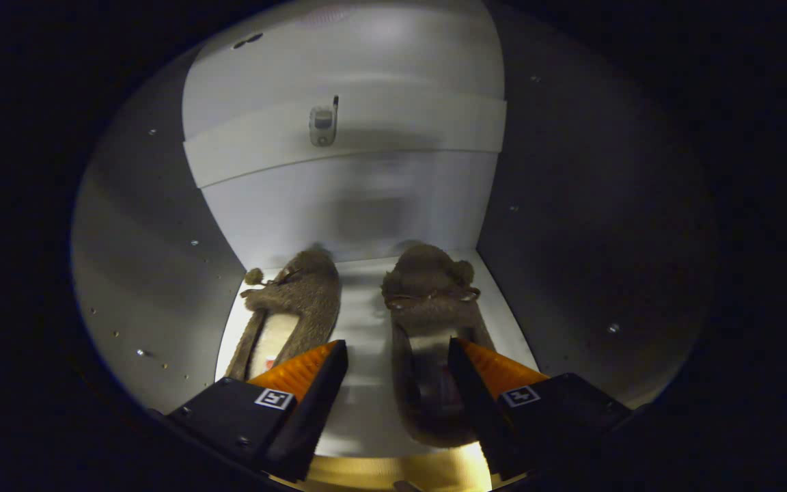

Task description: Open the shoe cabinet door, grab the shoes and put them into the shoe cabinet, then close the shoe cabinet door.

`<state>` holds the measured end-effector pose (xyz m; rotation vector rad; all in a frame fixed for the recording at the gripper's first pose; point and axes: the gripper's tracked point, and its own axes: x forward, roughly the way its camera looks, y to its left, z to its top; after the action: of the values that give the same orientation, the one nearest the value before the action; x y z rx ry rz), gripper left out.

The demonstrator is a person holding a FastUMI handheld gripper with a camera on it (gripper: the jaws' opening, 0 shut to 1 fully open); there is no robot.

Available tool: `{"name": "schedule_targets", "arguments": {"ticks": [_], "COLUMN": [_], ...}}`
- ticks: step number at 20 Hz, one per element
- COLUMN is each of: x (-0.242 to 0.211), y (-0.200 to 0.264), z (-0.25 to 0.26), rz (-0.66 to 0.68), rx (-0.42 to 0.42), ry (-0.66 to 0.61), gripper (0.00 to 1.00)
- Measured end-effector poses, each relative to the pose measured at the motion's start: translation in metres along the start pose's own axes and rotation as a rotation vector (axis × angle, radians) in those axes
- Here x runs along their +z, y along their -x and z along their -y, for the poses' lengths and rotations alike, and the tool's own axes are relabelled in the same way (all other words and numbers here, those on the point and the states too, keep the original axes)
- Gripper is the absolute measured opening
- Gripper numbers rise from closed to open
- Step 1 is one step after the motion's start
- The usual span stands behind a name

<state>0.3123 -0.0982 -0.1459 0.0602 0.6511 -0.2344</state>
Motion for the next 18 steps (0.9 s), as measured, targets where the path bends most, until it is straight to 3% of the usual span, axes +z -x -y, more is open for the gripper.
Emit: {"name": "schedule_targets", "arguments": {"ticks": [1,7,18], "x": [0.0,-0.014,-0.074], "y": [0.017,0.135,0.35], "z": [0.001,0.004,0.022], "rz": [0.024,0.192,0.415], "rx": [0.003,0.051,0.312], "ry": [-0.003,-0.014,-0.024], "gripper": [1.0,1.0,0.99]}}
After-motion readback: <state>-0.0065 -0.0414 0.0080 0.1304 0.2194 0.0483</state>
